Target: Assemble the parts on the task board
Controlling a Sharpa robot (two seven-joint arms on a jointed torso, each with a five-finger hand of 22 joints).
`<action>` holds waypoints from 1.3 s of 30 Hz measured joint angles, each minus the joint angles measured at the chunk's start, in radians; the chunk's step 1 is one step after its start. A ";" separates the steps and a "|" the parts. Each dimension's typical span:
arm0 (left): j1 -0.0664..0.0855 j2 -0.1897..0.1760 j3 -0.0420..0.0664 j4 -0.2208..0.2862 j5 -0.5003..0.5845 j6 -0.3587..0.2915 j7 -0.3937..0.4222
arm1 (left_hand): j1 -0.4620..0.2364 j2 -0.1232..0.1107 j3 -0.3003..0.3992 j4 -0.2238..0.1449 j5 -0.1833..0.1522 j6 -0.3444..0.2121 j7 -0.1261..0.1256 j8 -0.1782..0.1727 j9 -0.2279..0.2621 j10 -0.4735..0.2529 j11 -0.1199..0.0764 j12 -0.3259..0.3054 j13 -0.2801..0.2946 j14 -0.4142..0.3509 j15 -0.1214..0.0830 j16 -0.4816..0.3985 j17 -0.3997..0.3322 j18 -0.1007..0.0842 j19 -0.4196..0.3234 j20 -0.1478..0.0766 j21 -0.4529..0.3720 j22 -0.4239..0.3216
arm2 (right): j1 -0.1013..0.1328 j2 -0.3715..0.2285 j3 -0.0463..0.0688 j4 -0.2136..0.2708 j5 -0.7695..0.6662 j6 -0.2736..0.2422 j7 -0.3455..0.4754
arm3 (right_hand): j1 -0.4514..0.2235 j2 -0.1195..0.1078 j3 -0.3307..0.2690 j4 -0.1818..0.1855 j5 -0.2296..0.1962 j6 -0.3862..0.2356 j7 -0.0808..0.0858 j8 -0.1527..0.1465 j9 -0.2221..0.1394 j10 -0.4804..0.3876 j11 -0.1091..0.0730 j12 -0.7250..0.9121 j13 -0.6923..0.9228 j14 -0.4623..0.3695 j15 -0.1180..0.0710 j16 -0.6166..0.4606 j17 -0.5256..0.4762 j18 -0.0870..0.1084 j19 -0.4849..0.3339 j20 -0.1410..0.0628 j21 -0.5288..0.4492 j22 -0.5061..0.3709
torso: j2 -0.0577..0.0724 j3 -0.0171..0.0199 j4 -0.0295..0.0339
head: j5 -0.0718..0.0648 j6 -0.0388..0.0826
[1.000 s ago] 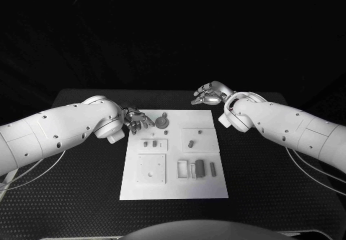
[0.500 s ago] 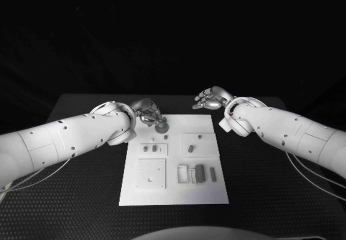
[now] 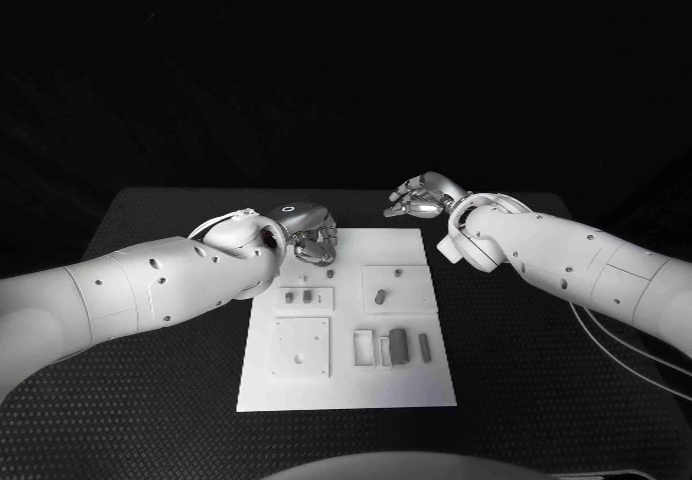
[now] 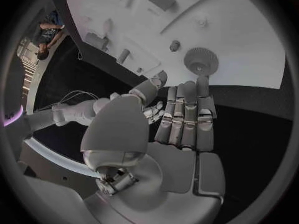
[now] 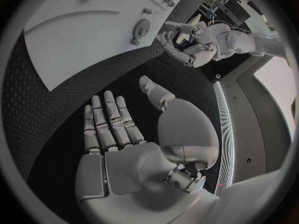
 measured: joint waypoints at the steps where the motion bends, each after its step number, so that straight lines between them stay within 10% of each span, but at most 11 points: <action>1: -0.002 0.001 0.000 -0.001 -0.010 0.002 0.002 | 0.002 0.002 0.000 0.000 0.000 0.008 0.000 0.003 -0.001 0.007 -0.001 -0.005 -0.003 0.009 -0.001 0.004 0.002 0.000 0.010 -0.001 0.002 0.002 | 0.000 0.000 0.000 0.000 0.000 0.000 0.000 | 0.000 0.000 0.000 0.000 0.000 0.000 0.000 0.000 0.000 0.000 0.000 0.000 0.000 0.000 0.000 0.000 0.000 0.000 0.000 0.000 0.000 0.000 | 0.000 -0.0001 0.0003 | -0.001 0.000; 14: -0.017 0.033 0.000 -0.023 -0.114 0.047 0.011 | 0.012 0.003 -0.018 0.002 0.000 0.023 -0.001 -0.011 -0.030 0.070 -0.020 -0.068 -0.024 0.098 -0.026 0.078 0.046 0.002 0.113 -0.027 0.062 0.057 | 0.000 0.000 0.000 0.006 0.003 0.003 0.001 | 0.000 0.000 0.000 0.000 0.000 0.000 0.000 0.000 0.000 0.000 0.000 0.000 0.000 0.004 -0.003 0.000 0.000 0.000 0.000 0.000 0.000 0.002 | -0.001 -0.0009 0.0018 | -0.001 -0.004; 39: -0.039 0.069 0.000 -0.074 -0.168 0.121 -0.016 | 0.012 0.003 -0.030 0.000 0.000 0.014 0.000 -0.022 -0.051 0.062 -0.012 -0.141 -0.057 0.105 -0.012 0.121 0.069 0.010 0.126 -0.019 0.085 0.099 | 0.000 0.002 0.000 0.015 0.006 0.002 0.001 | 0.000 0.000 0.000 0.000 0.000 0.000 0.000 0.000 -0.002 0.000 0.000 -0.004 0.000 0.003 -0.003 0.000 0.000 0.000 0.000 0.000 -0.003 0.002 | -0.001 0.0004 0.0010 | -0.001 -0.011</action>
